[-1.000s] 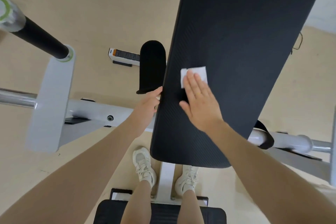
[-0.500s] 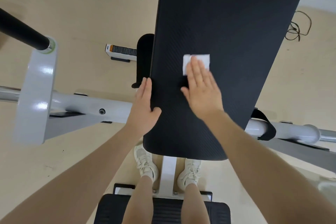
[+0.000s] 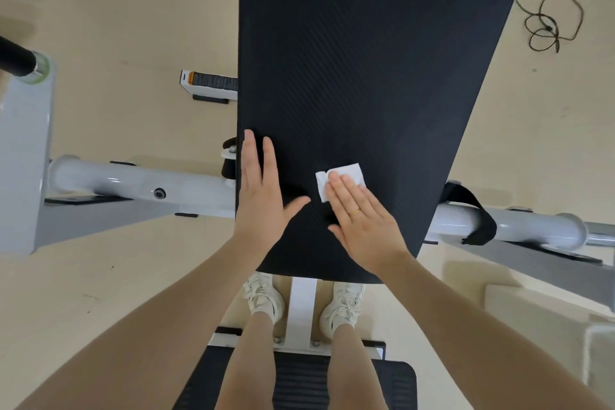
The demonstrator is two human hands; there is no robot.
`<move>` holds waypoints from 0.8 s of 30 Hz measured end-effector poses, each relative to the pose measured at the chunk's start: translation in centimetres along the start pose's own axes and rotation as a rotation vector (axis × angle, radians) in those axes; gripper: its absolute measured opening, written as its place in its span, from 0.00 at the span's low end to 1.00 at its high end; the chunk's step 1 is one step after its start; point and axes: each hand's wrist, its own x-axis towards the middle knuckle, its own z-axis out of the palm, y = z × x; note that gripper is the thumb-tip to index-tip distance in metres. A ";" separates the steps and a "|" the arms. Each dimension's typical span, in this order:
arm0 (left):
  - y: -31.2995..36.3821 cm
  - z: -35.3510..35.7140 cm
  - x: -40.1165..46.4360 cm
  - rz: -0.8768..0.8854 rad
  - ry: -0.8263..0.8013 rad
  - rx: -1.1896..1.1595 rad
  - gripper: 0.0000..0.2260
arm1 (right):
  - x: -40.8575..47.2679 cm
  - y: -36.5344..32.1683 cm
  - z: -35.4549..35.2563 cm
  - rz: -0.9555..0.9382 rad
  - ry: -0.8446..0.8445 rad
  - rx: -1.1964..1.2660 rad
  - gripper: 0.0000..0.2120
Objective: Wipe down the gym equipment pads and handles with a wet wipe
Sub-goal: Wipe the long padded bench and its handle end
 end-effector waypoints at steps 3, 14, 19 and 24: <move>0.3 0.2 0.2 -0.006 0.021 0.057 0.47 | 0.7 1.8 -0.5 -0.041 0.035 -0.015 0.29; 1.5 0.6 0.1 -0.056 0.044 0.163 0.47 | 5.7 7.1 -5.4 0.273 0.168 0.171 0.29; 2.3 0.5 0.2 -0.105 0.017 0.164 0.49 | -1.1 3.3 -0.9 0.167 0.053 0.163 0.31; 4.2 1.0 -0.1 -0.186 0.010 0.117 0.47 | -5.6 3.4 0.9 0.110 -0.010 0.124 0.29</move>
